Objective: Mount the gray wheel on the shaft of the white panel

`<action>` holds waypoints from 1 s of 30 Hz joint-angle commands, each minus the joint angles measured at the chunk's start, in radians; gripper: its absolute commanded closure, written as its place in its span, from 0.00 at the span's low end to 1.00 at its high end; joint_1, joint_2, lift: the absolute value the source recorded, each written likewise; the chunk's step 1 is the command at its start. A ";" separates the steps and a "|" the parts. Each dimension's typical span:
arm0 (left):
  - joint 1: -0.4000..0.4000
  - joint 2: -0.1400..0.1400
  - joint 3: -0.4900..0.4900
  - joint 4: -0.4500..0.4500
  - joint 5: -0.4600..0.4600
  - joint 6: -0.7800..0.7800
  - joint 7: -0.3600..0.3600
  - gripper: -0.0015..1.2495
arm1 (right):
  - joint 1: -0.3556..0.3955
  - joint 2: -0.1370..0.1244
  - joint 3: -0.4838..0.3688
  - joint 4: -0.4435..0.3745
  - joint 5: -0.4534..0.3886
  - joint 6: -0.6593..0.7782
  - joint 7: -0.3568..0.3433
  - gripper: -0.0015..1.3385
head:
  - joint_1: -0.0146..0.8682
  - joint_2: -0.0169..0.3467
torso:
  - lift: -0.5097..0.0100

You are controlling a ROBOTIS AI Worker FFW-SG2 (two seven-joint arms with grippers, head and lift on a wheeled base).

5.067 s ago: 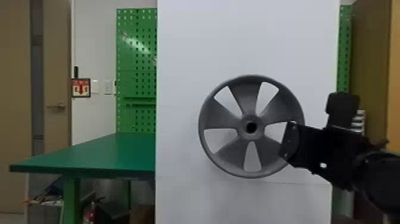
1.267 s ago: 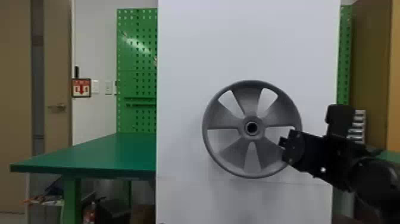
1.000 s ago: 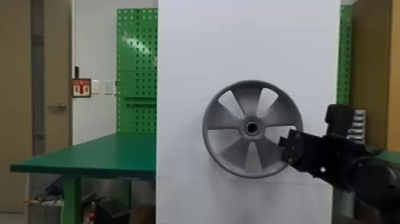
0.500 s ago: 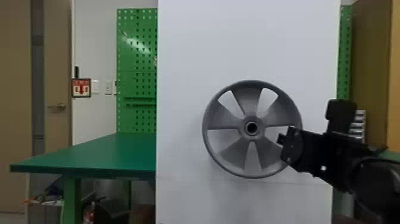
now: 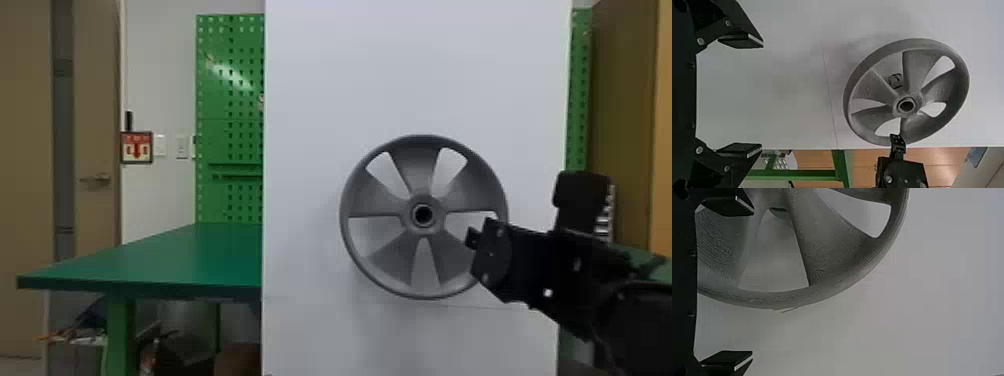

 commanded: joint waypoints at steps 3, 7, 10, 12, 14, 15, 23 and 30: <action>0.004 0.000 0.005 0.000 0.001 0.000 0.000 0.27 | 0.061 0.012 0.004 -0.071 0.002 -0.018 -0.004 0.00 | 0.06 0.03 | 0.03; 0.004 0.000 0.006 0.000 0.001 0.000 0.000 0.27 | 0.104 0.021 0.010 -0.106 0.002 -0.038 -0.011 0.00 | 0.06 0.03 | 0.03; 0.005 0.000 0.009 0.000 0.002 0.000 0.000 0.27 | 0.138 0.029 0.016 -0.140 0.014 -0.048 -0.014 0.00 | 0.06 0.03 | 0.03; 0.007 0.000 0.011 -0.002 0.002 0.000 0.000 0.27 | 0.158 0.033 0.018 -0.155 0.017 -0.054 -0.014 0.00 | 0.06 0.03 | 0.03; 0.007 0.000 0.011 -0.002 0.006 0.000 0.000 0.27 | 0.180 0.036 0.019 -0.172 0.017 -0.064 -0.014 0.00 | 0.06 0.03 | 0.03; 0.007 0.000 0.011 -0.002 0.006 0.000 0.000 0.27 | 0.190 0.040 0.021 -0.178 0.017 -0.067 -0.014 0.00 | 0.06 0.03 | 0.03; 0.008 0.000 0.015 -0.002 0.007 -0.003 0.000 0.27 | 0.288 0.043 0.033 -0.201 0.014 -0.146 -0.012 0.00 | 0.06 0.03 | 0.03; 0.010 -0.002 0.017 -0.002 0.010 -0.008 0.000 0.27 | 0.382 0.021 0.068 -0.201 0.022 -0.257 0.002 0.00 | 0.06 0.03 | 0.03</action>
